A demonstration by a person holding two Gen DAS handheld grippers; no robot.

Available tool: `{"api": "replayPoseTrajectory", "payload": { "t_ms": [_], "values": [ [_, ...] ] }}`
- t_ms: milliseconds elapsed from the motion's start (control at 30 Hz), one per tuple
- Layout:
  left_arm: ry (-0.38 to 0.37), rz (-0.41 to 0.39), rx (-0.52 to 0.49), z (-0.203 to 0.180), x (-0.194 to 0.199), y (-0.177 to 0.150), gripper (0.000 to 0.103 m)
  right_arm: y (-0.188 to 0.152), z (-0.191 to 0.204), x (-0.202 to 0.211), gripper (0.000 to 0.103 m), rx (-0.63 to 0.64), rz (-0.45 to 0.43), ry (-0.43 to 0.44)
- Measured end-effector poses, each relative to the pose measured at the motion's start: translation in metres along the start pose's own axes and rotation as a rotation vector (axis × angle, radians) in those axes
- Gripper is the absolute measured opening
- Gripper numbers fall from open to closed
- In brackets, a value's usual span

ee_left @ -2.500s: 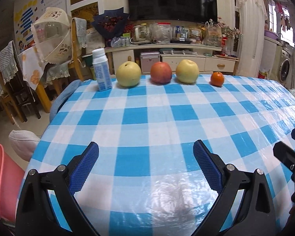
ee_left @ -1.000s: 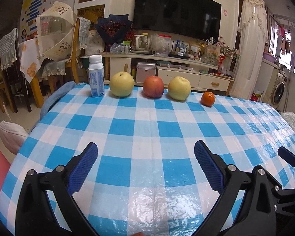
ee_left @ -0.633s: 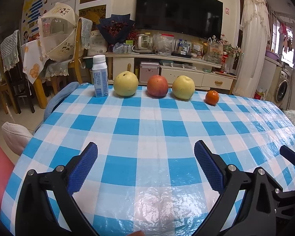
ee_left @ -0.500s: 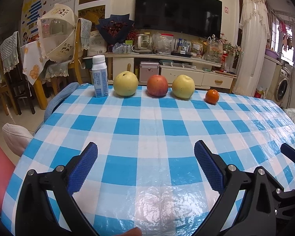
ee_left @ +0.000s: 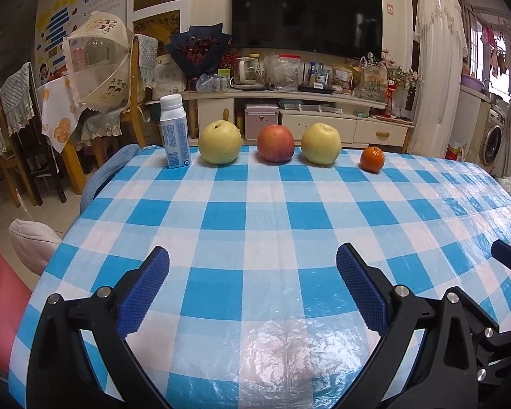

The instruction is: Collect trash

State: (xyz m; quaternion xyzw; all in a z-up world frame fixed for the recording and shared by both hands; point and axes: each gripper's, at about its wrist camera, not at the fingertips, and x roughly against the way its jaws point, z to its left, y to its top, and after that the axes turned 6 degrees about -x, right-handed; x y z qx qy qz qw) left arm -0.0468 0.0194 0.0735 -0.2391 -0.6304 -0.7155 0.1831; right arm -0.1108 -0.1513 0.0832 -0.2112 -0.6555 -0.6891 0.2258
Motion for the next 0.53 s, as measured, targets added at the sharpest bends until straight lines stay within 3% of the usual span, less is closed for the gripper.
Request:
{"api": "replayPoseTrajectory", "payload": {
  "t_ms": [200, 533],
  "values": [
    [0.023, 0.053, -0.022, -0.005, -0.015, -0.009, 0.099, -0.002, -0.004, -0.014, 0.098, -0.038, 0.063, 0.027],
    [-0.003, 0.309, 0.01, -0.009, -0.069, -0.025, 0.099, -0.016, -0.011, -0.057, 0.098, -0.074, 0.242, -0.025]
  ]
}}
